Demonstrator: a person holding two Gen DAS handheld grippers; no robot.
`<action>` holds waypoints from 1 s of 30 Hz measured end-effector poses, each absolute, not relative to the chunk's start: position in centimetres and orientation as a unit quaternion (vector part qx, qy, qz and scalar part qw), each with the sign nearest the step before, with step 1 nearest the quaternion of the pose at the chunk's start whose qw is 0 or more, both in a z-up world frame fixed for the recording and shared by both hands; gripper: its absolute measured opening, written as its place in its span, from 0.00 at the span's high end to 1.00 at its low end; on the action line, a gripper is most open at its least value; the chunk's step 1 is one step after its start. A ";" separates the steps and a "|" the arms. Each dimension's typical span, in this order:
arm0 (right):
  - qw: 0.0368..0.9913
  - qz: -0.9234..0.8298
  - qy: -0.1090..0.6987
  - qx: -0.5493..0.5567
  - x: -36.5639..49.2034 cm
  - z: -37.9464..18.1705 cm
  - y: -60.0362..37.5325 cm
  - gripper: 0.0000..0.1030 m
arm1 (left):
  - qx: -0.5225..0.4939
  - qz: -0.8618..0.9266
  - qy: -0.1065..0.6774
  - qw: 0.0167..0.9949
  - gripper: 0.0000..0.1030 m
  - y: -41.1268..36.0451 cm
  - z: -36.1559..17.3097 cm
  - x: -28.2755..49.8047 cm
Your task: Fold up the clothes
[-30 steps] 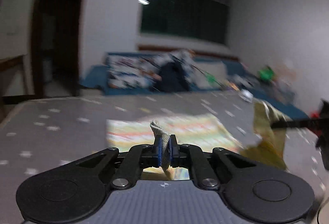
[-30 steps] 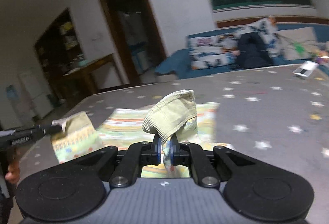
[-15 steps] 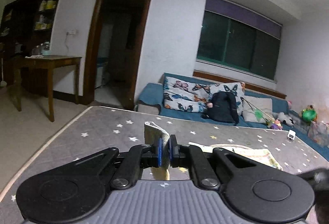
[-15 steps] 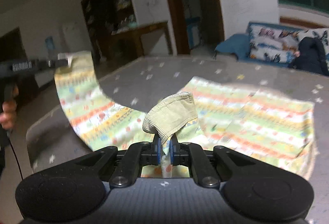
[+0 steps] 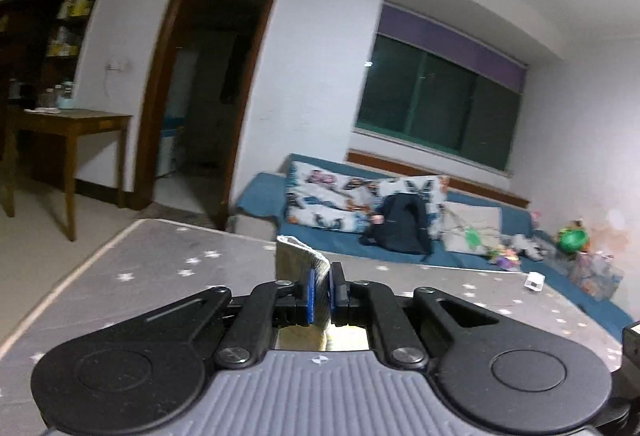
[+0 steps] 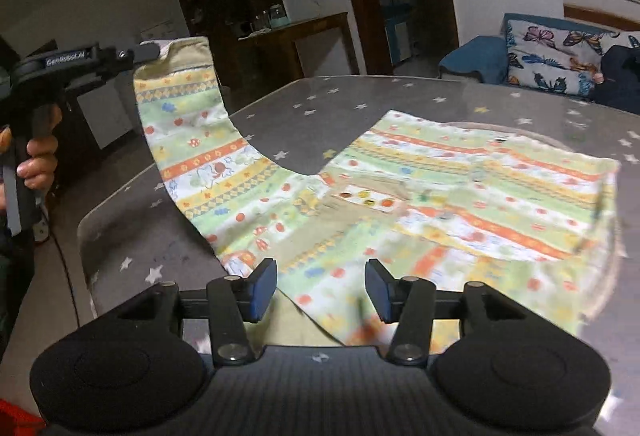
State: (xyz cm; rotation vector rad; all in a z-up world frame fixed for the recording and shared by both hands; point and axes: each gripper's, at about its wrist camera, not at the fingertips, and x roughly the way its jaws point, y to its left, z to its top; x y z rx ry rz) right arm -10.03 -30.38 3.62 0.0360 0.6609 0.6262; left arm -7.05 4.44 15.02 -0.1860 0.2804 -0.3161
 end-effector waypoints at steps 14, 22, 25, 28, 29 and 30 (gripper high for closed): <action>0.925 0.189 0.325 0.048 -13.6 2.7 -40.0 0.52 | -0.057 -0.367 0.209 0.905 0.91 -13.4 11.6 -7.4; 0.930 0.182 0.320 -0.016 -15.2 2.8 -40.3 0.52 | -0.003 -0.403 0.243 0.883 0.60 -14.6 8.9 -8.0; 0.929 0.190 0.312 -0.064 -15.5 3.0 -39.4 0.52 | 0.010 -0.390 0.231 0.891 0.60 -12.5 9.7 -8.0; 0.920 0.218 0.309 -0.108 -15.7 3.1 -38.2 0.52 | 0.041 -0.370 0.227 0.900 0.60 -10.7 9.8 -7.8; 0.914 0.230 0.308 -0.126 -15.8 3.1 -37.6 0.52 | 0.056 -0.365 0.229 0.901 0.60 -10.3 9.8 -8.1; 0.908 0.242 0.308 -0.149 -15.9 3.0 -37.0 0.52 | 0.075 -0.358 0.233 0.901 0.60 -9.8 9.5 -8.2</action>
